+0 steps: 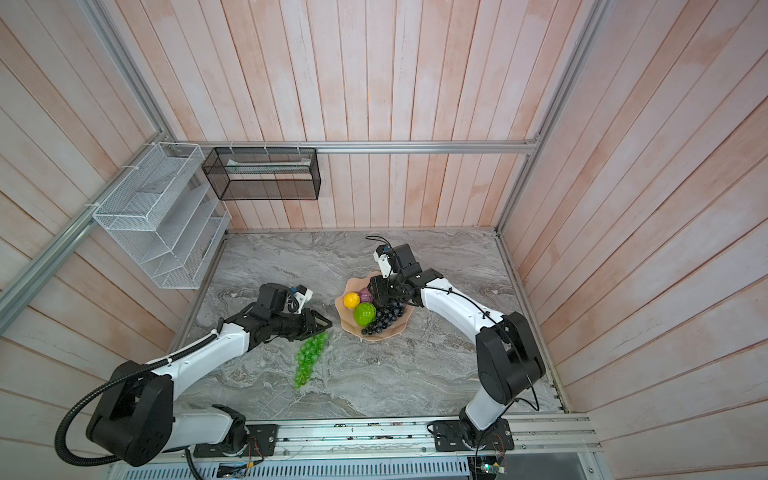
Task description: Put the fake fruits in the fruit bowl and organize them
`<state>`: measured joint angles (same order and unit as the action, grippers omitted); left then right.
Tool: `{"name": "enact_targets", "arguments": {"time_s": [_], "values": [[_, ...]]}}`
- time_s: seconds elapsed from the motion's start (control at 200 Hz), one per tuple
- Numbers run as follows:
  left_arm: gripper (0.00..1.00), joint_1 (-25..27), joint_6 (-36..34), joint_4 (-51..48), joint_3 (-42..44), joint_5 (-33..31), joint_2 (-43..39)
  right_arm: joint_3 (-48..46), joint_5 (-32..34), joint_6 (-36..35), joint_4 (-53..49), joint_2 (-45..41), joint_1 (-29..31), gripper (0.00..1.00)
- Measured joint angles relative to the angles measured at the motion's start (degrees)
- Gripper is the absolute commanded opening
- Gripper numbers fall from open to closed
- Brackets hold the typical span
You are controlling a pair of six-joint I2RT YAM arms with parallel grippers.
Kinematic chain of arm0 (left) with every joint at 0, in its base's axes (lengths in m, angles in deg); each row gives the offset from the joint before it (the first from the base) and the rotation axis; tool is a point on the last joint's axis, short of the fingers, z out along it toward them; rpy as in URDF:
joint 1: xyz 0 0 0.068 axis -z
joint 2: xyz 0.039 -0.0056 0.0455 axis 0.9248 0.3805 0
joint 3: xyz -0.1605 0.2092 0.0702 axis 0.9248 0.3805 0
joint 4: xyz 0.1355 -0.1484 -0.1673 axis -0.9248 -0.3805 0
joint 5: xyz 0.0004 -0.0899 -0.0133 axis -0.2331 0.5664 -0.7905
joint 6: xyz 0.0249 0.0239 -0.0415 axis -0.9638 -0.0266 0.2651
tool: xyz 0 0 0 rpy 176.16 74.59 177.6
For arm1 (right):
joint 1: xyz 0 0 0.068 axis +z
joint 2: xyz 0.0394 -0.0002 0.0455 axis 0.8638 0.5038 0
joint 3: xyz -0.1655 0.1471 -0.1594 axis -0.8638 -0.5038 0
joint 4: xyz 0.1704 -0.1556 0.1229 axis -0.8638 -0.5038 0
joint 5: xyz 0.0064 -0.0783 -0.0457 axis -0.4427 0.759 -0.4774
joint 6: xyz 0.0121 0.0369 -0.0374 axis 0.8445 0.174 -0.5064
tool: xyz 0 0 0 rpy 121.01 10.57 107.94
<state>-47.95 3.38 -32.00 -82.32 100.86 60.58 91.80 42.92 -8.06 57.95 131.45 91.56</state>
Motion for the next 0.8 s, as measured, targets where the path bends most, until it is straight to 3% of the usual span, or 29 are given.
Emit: {"name": "enact_targets", "arguments": {"time_s": [0.185, 0.475, 0.575, 0.8], "values": [[0.44, -5.01, -1.75, -1.68, -2.45, 0.13, -0.22, 0.68, 0.28, -0.15, -1.42, 0.33, 0.0, 0.53], [0.51, -5.86, -2.14, -0.83, -0.74, 0.76, 6.12, 2.43, 0.5, -1.11, -2.64, 2.6, 0.0, 0.52], [0.43, -5.86, -1.95, 0.59, 0.28, 1.6, 7.48, 2.69, 0.5, -1.27, -3.13, 3.45, 0.0, 0.52], [0.36, -5.84, -1.79, 3.08, 0.92, 4.15, 9.62, 3.52, 0.44, -1.31, -3.82, 5.09, 0.0, 0.51]]}}
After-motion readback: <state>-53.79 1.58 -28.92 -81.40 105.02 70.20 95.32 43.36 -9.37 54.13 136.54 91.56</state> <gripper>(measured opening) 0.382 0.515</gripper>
